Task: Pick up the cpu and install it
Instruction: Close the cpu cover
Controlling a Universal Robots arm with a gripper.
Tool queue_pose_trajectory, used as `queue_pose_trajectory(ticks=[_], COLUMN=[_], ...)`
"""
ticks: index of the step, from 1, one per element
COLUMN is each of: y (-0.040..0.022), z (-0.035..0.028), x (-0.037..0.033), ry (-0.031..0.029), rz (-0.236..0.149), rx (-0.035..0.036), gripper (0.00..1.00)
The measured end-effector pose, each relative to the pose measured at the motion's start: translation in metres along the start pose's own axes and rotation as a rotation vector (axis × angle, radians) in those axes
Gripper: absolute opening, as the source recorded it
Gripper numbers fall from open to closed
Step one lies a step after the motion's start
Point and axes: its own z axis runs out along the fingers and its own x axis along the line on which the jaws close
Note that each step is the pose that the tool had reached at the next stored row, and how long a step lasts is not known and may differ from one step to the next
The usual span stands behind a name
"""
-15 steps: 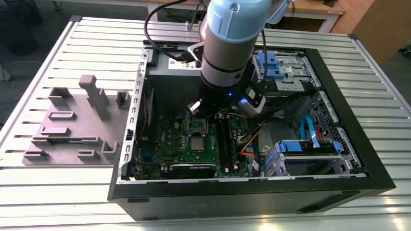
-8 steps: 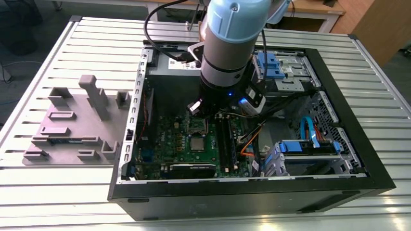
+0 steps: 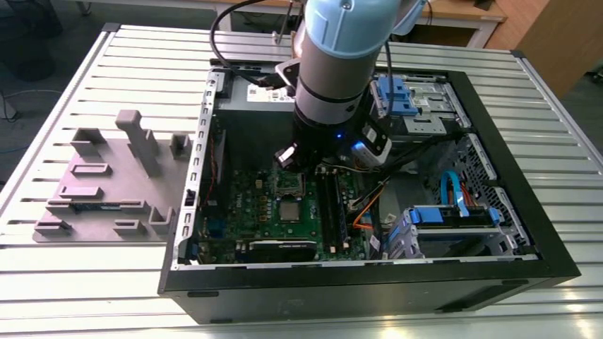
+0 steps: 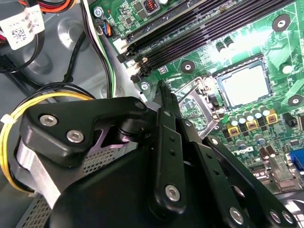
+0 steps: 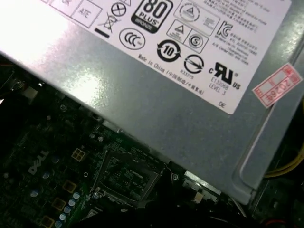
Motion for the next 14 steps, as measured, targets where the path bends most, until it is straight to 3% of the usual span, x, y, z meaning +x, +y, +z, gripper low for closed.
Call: queue_pose_trajectory(ticks=[10,14], y=[-0.005,-0.0085], z=[-0.0061,-0.0076], x=[0.0031,0.0041], ry=[-0.0022,-0.0036], rz=[-0.001,0.0], rx=[-0.0043,-0.0098], gripper=[0.11,0.11])
